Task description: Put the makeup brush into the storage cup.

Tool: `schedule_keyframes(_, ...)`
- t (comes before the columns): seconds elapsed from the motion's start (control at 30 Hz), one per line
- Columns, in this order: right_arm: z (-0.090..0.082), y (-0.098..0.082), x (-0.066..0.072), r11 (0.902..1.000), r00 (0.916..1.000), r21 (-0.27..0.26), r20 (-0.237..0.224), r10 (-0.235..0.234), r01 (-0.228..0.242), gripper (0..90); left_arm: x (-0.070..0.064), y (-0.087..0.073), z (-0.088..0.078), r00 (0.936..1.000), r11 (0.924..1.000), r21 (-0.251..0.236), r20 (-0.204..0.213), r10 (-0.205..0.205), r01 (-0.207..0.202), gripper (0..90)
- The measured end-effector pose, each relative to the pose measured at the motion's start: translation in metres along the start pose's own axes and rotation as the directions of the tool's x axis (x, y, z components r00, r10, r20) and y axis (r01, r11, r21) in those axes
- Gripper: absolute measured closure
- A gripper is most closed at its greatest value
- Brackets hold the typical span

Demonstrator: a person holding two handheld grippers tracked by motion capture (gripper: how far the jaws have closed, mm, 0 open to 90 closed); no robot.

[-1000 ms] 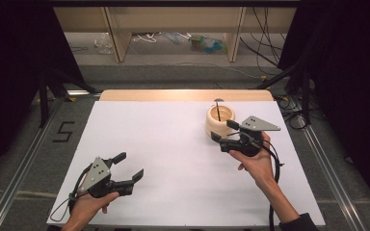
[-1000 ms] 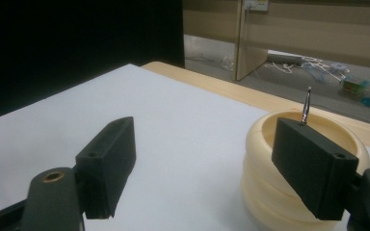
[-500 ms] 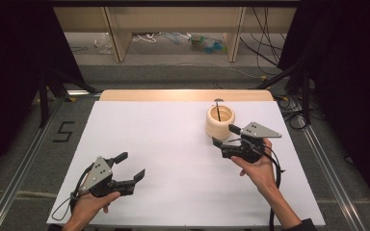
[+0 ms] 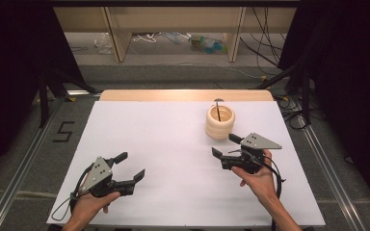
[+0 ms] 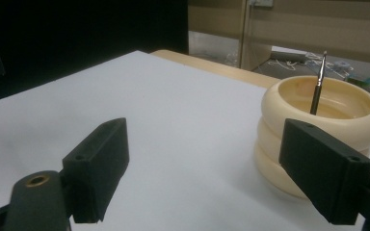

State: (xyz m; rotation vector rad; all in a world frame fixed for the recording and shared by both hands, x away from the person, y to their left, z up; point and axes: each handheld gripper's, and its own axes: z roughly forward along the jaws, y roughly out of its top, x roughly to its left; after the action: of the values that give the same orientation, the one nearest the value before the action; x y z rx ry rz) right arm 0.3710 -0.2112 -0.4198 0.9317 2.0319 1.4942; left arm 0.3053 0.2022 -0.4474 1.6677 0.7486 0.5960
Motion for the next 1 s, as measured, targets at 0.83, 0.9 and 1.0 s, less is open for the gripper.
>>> schedule_keyframes(0.83, -0.017, -0.021, 0.016, 0.9995, 0.9978, 0.032, -0.066, -0.007, 0.009, 17.0, 0.0, 0.0, 0.0, 1.0, 1.0, 0.002, -0.002, -0.003, 0.003, 16.8)
schedule_keyframes(0.9, -0.017, -0.022, 0.017, 0.9998, 0.9975, 0.02, -0.071, -0.007, 0.008, 17.0, 0.0, 0.0, 0.0, 1.0, 1.0, 0.002, -0.002, -0.003, 0.003, 16.8)
schedule_keyframes(1.0, -0.019, -0.024, 0.019, 0.9993, 0.9972, 0.03, -0.073, -0.018, 0.02, 16.7, 0.0, 0.0, 0.0, 1.0, 1.0, 0.001, -0.003, -0.003, 0.003, 16.8)
